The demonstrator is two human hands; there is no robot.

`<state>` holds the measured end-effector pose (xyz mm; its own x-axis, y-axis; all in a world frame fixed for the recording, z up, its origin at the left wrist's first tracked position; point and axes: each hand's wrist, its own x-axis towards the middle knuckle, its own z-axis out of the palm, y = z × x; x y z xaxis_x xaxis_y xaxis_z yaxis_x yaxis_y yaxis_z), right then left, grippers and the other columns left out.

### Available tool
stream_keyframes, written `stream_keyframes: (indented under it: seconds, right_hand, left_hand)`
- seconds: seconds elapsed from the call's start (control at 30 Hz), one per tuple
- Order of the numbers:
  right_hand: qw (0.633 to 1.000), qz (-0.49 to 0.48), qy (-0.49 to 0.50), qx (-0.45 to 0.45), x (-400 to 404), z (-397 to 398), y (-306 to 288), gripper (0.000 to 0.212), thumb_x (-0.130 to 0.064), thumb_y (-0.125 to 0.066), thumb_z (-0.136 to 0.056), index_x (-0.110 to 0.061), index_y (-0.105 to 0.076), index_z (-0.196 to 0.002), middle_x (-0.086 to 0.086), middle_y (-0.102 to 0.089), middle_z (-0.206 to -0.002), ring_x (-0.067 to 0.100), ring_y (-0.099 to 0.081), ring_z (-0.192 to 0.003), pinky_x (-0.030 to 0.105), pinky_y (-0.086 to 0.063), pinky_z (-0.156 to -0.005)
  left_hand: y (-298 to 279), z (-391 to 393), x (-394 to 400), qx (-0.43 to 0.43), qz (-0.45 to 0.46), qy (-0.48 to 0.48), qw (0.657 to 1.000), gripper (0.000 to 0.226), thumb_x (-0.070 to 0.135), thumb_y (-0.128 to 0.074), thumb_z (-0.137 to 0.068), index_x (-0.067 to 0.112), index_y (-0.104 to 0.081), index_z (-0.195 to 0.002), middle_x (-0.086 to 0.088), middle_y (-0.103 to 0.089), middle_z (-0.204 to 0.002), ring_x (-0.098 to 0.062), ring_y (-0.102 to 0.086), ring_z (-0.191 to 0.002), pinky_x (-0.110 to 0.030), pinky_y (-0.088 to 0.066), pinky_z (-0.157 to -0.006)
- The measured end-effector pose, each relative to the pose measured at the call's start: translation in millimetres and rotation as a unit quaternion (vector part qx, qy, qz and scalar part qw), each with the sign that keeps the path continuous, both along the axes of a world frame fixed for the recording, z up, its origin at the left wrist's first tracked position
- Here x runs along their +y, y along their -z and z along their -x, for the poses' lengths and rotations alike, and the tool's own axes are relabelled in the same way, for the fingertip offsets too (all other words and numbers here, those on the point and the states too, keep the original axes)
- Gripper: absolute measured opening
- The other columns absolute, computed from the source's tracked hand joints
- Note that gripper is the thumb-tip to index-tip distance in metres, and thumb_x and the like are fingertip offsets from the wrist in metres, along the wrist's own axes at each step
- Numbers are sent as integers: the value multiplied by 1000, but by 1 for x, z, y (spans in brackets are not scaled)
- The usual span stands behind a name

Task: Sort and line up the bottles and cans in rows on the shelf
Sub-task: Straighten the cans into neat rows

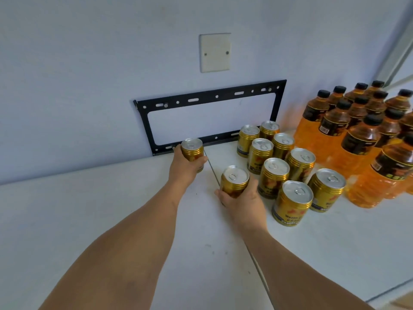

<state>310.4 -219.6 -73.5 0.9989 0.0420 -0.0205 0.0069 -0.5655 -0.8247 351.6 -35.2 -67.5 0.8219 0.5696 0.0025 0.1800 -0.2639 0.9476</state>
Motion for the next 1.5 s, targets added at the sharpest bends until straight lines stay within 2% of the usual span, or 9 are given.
stream_keyframes:
  seconds: [0.13, 0.3, 0.43, 0.63, 0.77, 0.9, 1.1, 1.3, 1.5]
  right_hand:
    - [1000, -21, -6, 5, -5, 4, -5, 84, -49, -78, -77, -25, -29, -141, 2, -52, -141, 26, -53, -125, 34, -46, -96]
    - [999, -36, -17, -4, -24, 19, -9, 84, -49, -78, -77, -23, -30, -141, 1, -53, -140, 25, -52, -125, 34, -45, -98]
    - [998, -49, -29, -20, -48, 35, -4, 82, -53, -79, -74, -24, -33, -136, -2, -52, -139, 21, -51, -125, 34, -46, -99]
    - [993, -35, -97, -56, -114, 63, -8, 78, -55, -76, -75, -26, -33, -134, -2, -49, -138, 24, -53, -123, 37, -46, -97]
    - [987, -55, -127, -78, -175, 77, -16, 85, -56, -76, -73, -26, -33, -139, -2, -51, -135, 22, -54, -119, 37, -48, -96]
    - [984, -66, -148, -79, -231, 88, -21, 77, -55, -77, -73, -27, -36, -132, -3, -53, -126, 20, -57, -110, 36, -50, -90]
    - [984, -55, -151, -79, -285, 91, -21, 73, -55, -76, -74, -27, -37, -128, -4, -53, -120, 19, -58, -103, 37, -52, -85]
    - [986, -55, -131, -83, -313, 81, -21, 72, -54, -77, -74, -27, -39, -129, -4, -55, -120, 17, -58, -102, 34, -51, -84]
    - [990, -45, -114, -77, -325, 71, -18, 70, -53, -78, -74, -28, -39, -127, -4, -56, -117, 16, -58, -99, 33, -51, -83]
  left_hand:
    - [3, 6, 2, -14, -12, 10, 1000, 80, 32, -82, -76, 24, -36, -142, 2, -52, -129, -16, -49, -114, -32, -42, -92]
    - [8, 33, -14, -29, -1, 13, 999, 82, 32, -84, -73, 27, -39, -141, 2, -53, -133, -20, -51, -120, -42, -46, -102]
    - [10, 64, -43, -40, 6, -2, 999, 80, 33, -83, -74, 29, -38, -140, 3, -52, -133, -19, -50, -121, -42, -46, -102]
    - [-3, 113, -121, -68, 5, -54, 996, 75, 31, -82, -76, 28, -40, -138, 6, -54, -127, -14, -51, -115, -32, -44, -94]
    - [-13, 141, -186, -75, 9, -87, 993, 77, 32, -80, -77, 28, -38, -141, 4, -55, -129, -18, -52, -117, -33, -45, -95]
    - [-23, 158, -249, -81, 3, -85, 993, 72, 31, -80, -78, 29, -40, -138, 9, -55, -122, -14, -53, -113, -30, -45, -93]
    - [-19, 159, -301, -79, -17, -72, 994, 61, 31, -82, -75, 36, -44, -123, 9, -58, -120, -13, -55, -111, -32, -46, -94]
    - [-6, 146, -321, -72, -14, -59, 996, 65, 30, -84, -73, 30, -47, -127, 8, -60, -118, -15, -58, -109, -30, -45, -90]
    - [8, 132, -329, -55, -9, -50, 997, 72, 32, -84, -73, 28, -45, -134, 7, -60, -120, -18, -58, -111, -35, -47, -95]
